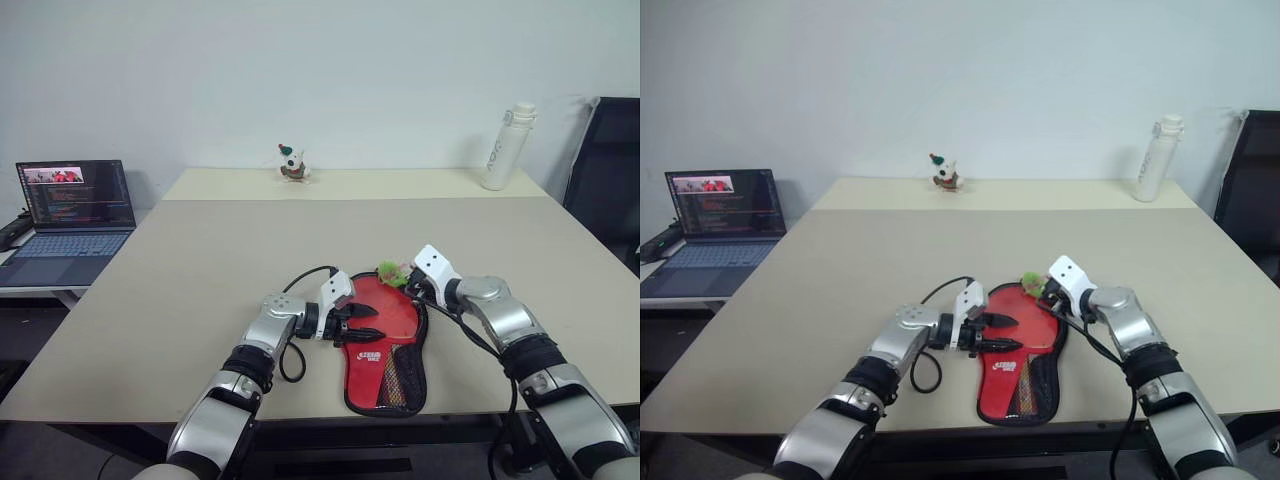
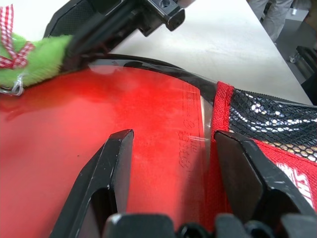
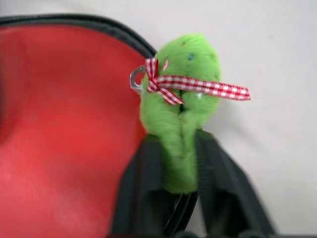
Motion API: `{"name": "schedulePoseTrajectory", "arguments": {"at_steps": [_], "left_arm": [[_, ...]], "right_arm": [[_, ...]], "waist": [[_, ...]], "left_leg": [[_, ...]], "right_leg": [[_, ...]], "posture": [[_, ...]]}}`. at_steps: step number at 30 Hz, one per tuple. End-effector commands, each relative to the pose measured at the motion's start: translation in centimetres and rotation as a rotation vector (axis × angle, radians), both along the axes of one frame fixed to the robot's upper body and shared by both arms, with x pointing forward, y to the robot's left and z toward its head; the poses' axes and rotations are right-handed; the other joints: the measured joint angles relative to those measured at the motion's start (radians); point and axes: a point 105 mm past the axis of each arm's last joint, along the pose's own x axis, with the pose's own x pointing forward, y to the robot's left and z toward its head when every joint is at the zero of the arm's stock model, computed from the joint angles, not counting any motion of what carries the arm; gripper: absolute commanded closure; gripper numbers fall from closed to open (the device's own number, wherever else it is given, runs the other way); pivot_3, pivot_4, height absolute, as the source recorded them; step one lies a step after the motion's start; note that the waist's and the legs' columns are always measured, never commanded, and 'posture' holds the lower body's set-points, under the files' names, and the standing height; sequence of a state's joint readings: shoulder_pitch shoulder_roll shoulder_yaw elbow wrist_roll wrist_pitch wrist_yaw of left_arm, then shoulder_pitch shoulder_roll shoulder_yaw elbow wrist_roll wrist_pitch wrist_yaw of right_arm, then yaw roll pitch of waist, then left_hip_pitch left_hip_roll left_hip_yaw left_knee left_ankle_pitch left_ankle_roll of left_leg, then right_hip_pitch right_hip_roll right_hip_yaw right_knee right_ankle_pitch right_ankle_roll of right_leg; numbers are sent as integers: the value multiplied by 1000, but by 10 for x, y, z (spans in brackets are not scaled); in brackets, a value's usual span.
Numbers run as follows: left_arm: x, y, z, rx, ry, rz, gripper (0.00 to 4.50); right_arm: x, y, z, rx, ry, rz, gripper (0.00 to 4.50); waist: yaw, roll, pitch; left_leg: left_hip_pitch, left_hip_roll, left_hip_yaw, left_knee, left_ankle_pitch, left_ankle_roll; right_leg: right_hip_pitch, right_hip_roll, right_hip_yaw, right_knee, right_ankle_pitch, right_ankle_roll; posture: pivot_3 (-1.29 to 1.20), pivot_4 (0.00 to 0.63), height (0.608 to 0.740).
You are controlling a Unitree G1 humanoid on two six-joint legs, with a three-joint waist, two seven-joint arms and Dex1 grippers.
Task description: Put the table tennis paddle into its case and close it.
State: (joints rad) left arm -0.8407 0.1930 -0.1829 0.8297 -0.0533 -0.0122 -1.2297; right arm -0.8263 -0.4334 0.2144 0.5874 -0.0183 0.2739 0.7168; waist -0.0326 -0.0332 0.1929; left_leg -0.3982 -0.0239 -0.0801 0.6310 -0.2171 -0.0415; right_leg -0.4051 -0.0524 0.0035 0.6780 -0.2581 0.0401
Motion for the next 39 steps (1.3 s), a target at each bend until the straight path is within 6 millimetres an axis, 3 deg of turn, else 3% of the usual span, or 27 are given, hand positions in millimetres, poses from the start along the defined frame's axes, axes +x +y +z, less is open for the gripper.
{"name": "schedulePoseTrajectory", "arguments": {"at_steps": [1,5,16,24,33,39], "left_arm": [[-3,-7,-5,23,6,-26,1669],[-5,-10,-10,32,18,-32,1669],[-7,-11,-30,80,31,-29,1669],[-9,-14,-37,96,30,-27,1669],[-9,-24,-35,81,44,-36,1669],[-8,-32,-31,65,54,-36,1669]], "right_arm": [[4,0,17,27,-51,-13,4491],[5,-4,19,27,-54,-31,4491],[9,-42,33,-40,-78,-120,4491],[-4,-83,27,-112,-42,-196,4491],[-51,-110,17,-157,54,-194,4491],[-101,-103,16,-148,179,-107,4491]], "waist": [[0,0,0],[0,0,0],[7,1,0],[15,4,-2],[35,7,-4],[40,13,-8]], "left_leg": [[0,0,0,0,0,0],[0,0,0,0,0,0],[0,-1,0,2,0,0],[0,-2,-1,4,0,0],[-1,-3,-2,4,0,0],[0,-2,-10,4,0,0]], "right_leg": [[0,0,0,0,0,0],[0,0,0,0,0,0],[2,-2,0,0,0,0],[3,-2,0,0,-2,5],[6,-2,-3,-4,-3,6],[16,-2,-12,-16,-1,9]], "posture": [[0,150,740],[0,150,740],[0,150,740],[0,150,740],[0,150,740],[0,150,740]]}}
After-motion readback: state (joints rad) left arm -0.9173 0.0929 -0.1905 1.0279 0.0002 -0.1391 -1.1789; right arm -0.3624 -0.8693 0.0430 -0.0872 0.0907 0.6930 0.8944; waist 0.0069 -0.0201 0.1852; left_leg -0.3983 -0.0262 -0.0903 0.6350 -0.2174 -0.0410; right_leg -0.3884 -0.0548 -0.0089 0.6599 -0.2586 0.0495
